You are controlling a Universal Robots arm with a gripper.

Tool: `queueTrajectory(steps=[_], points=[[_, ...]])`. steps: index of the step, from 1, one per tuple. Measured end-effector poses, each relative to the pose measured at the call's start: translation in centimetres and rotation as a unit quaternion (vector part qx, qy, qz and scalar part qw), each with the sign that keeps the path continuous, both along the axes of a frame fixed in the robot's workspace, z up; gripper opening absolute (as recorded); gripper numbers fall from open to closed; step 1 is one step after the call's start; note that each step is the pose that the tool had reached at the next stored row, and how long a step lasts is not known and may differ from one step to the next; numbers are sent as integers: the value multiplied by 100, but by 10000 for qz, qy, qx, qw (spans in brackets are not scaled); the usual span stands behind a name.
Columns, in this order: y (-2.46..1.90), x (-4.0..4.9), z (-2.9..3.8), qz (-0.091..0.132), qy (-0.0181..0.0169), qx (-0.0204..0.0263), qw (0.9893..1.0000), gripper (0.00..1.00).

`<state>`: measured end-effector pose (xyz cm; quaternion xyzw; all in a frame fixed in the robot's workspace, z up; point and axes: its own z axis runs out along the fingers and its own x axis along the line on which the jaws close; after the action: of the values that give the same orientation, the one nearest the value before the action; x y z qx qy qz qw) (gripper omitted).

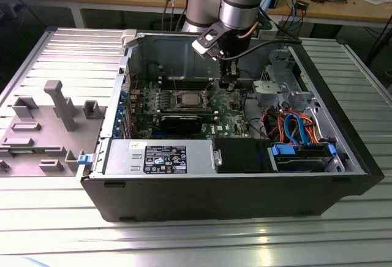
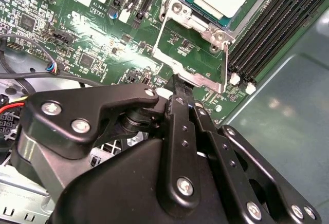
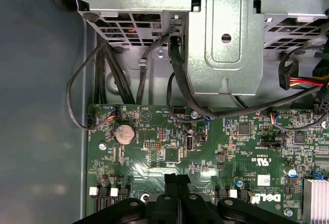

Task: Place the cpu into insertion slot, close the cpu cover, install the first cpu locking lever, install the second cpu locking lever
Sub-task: 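Close the cpu cover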

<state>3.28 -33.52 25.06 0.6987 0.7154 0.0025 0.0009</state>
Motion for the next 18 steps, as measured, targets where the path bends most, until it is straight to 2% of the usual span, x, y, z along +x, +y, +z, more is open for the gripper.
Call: queueTrajectory(steps=[18], points=[[0,-120,0,0,0,0,10000,11]])
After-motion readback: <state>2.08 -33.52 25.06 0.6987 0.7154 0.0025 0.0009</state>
